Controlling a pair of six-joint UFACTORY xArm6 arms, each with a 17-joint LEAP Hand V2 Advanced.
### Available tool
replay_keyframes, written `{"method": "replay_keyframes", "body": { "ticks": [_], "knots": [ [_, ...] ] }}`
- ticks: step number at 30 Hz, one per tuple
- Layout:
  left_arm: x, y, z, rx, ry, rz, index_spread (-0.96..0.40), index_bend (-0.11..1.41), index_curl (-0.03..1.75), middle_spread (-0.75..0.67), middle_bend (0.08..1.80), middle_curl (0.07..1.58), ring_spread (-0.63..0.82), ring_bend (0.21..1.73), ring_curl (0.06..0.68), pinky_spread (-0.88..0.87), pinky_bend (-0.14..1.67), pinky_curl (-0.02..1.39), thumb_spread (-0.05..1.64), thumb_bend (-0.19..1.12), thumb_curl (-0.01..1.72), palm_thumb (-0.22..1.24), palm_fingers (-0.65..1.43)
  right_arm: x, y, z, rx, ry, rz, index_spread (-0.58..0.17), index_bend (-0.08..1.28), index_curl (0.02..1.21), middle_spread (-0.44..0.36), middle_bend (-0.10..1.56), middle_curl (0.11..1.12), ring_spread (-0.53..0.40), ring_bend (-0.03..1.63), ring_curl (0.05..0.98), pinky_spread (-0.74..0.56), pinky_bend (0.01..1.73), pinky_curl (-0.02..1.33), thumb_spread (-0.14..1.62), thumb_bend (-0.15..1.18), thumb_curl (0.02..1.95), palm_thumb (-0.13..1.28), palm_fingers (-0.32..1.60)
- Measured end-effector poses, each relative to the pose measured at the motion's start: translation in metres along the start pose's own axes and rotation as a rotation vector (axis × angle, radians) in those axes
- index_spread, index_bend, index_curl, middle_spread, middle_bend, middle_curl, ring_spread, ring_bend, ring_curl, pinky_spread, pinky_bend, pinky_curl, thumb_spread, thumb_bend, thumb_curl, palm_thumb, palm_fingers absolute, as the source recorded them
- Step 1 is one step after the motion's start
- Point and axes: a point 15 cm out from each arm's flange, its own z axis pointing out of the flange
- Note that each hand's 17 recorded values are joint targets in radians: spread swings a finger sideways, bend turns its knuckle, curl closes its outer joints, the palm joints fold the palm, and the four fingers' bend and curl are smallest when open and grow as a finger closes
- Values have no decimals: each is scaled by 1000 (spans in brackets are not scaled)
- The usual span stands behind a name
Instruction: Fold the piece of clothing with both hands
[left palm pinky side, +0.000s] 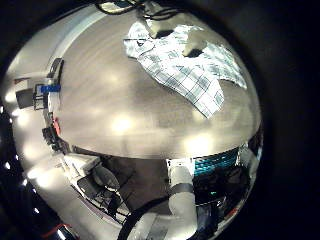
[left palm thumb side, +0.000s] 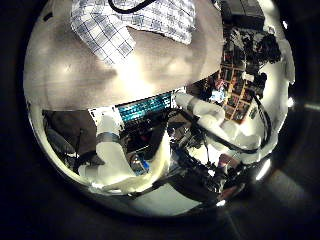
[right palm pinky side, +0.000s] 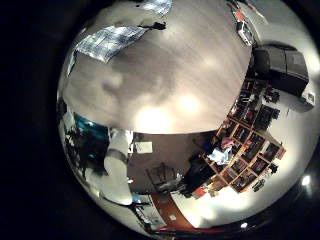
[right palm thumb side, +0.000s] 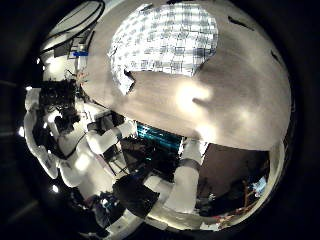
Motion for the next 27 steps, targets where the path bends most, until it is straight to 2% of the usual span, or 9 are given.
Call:
{"method": "replay_keyframes", "body": {
  "ticks": [5, 9, 14, 19, 24, 27],
  "knots": [
    [-4, -4, 2, -7, 5, -12, -30, 205, 354, 289, 175, 318, 445, 605, 218, 438, 308, 336, 1062, -10, 306, 265, 120, 0, -4, 6, -18, -8, -2, -420, 172, 302, -79, 329, 357, -52, 705, 165, 405, 777, 64, 1063, -22, 266, 70, 292],
    [-4, -12, 9, -50, -4, -6, -40, 206, 370, 275, 174, 313, 447, 594, 214, 439, 294, 333, 1095, -9, 312, 327, 130, 0, -7, 13, -40, -16, -4, -420, 170, 302, -77, 323, 356, -51, 702, 167, 403, 768, 64, 1070, -23, 263, 66, 294],
    [-13, -21, 27, -84, -42, 23, -31, 168, 371, 280, 177, 308, 448, 588, 213, 439, 295, 336, 1109, -23, 309, 336, 109, 1, -6, 19, -58, -26, 3, -420, 169, 303, -76, 315, 356, -50, 692, 167, 402, 765, 66, 1073, -23, 261, 65, 295],
    [-24, -40, 61, -67, -61, 61, -19, 158, 352, 288, 181, 306, 452, 607, 218, 443, 317, 341, 1092, -33, 298, 285, 83, 0, -4, 27, -83, -38, 32, -410, 167, 301, -76, 312, 357, -50, 694, 171, 402, 757, 66, 1074, -22, 260, 65, 302],
    [-31, -74, 91, 22, -71, 77, -12, 137, 325, 317, 181, 306, 453, 631, 228, 444, 363, 352, 993, -46, 293, 188, 33, 0, -9, 30, -101, -41, 67, -407, 166, 298, -75, 308, 358, -44, 691, 174, 404, 757, 70, 1082, -21, 259, 67, 305],
    [-32, -81, 108, -1, -71, 91, 5, 125, 304, 352, 187, 306, 459, 641, 232, 442, 400, 362, 932, -45, 296, 148, -7, 0, -7, 32, -107, -41, 71, -406, 165, 296, -67, 312, 359, -39, 695, 175, 407, 759, 69, 1086, -21, 257, 68, 311]
  ]
}}
